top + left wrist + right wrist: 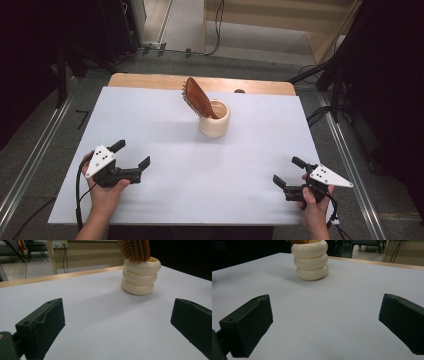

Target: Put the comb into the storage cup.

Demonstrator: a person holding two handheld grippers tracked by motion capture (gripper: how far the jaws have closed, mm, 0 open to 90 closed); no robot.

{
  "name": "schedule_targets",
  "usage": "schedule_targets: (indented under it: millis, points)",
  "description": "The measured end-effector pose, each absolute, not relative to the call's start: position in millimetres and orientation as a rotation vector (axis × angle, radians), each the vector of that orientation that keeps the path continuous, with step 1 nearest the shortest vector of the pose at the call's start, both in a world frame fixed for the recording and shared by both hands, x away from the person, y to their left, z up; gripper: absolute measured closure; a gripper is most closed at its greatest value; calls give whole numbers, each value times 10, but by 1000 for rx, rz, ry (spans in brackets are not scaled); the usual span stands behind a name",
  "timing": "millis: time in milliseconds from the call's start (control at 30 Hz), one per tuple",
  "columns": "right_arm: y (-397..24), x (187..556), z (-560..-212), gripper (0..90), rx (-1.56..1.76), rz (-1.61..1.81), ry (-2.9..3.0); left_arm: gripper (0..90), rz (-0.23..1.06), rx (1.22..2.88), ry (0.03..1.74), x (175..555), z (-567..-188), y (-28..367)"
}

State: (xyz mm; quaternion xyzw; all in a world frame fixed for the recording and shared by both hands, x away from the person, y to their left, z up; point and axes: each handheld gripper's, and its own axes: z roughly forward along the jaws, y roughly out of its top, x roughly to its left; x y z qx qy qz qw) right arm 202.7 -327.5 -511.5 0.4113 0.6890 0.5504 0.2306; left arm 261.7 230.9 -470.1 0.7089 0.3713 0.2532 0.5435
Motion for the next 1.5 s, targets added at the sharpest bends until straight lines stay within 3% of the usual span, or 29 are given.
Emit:
schedule_targets:
  millis: [1500]
  points:
    - [-3297, 2022, -5120, 0, 1135, 1507, 1884, 0, 645, 1707, 968, 2287, -4791, 2896]
